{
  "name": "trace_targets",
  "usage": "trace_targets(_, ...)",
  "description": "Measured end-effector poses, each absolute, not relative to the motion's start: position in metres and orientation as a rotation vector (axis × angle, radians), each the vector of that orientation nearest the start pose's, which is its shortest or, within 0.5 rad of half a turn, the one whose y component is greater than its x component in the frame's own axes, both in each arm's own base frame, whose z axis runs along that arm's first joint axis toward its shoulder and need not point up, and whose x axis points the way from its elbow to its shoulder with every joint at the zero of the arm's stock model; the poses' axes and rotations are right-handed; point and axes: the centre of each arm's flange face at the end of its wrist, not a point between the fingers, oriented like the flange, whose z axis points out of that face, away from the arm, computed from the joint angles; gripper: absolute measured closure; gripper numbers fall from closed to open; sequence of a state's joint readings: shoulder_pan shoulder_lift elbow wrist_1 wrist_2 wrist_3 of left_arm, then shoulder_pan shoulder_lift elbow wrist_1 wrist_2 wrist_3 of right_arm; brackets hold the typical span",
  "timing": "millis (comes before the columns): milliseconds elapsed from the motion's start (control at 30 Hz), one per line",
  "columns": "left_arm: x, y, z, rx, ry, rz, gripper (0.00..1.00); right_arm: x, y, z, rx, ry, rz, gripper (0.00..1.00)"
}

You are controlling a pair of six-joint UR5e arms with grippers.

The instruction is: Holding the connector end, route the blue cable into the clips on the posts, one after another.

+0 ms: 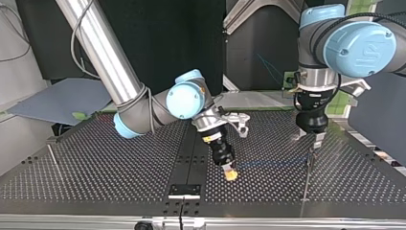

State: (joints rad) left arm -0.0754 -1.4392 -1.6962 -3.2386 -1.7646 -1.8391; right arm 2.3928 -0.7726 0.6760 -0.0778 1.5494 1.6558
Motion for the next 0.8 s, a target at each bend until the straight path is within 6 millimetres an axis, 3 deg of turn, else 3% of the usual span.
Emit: trace_targets(800,0.4178,-0.1544,0.479,-0.295,1.618,-0.199,0.0,0.6787,-0.4618,0.4152,-2.223,0.97,-2.718,1.0)
